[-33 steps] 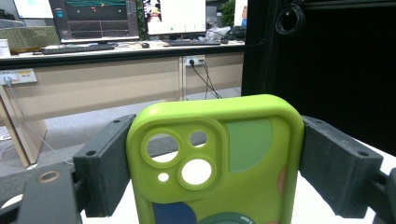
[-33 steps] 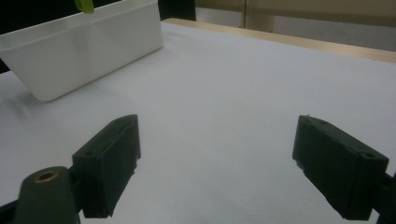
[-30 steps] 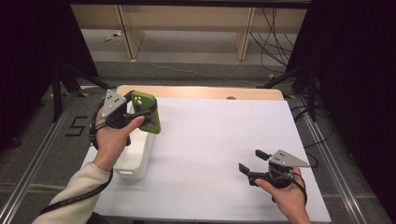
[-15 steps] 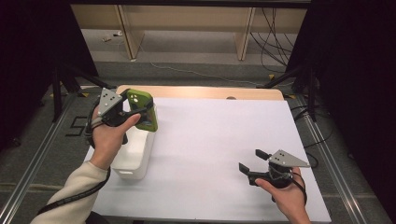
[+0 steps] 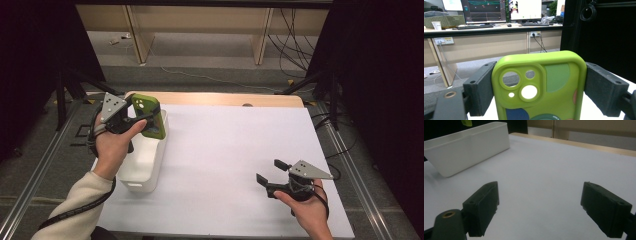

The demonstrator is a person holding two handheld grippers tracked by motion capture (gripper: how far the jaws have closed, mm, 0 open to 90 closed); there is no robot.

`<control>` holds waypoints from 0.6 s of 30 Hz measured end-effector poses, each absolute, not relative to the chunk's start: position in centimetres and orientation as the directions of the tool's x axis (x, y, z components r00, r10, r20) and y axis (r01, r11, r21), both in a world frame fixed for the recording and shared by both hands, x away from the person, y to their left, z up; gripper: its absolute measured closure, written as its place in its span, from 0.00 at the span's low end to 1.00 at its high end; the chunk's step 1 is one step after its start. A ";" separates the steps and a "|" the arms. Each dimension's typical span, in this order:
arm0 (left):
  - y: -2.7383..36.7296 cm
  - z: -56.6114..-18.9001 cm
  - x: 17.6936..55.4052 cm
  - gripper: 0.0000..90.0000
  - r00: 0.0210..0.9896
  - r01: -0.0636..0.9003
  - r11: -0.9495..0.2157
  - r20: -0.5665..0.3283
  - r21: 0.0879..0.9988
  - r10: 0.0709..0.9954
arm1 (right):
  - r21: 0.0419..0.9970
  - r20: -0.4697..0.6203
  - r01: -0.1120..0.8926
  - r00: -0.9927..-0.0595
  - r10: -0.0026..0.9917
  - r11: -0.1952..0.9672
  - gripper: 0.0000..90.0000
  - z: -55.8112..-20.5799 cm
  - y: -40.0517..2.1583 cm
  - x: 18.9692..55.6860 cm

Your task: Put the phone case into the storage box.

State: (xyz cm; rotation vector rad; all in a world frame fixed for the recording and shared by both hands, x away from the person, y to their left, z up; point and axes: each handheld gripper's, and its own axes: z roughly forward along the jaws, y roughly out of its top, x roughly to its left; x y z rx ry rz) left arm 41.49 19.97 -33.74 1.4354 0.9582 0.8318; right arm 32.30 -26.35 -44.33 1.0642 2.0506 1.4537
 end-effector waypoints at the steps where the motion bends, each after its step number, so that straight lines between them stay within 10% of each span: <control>1: 20.0 -33.7 41.5 0.18 0.412 0.093 -0.002 -0.036 0.996 0.910 | 0.922 0.098 0.349 -0.625 0.774 0.166 0.18 -44.3 -26.4 32.3; 18: 20.5 -33.7 41.7 0.18 0.384 0.088 0.015 -0.048 0.996 0.922 | 0.922 0.096 0.351 -0.620 0.778 0.166 0.18 -44.3 -26.5 32.3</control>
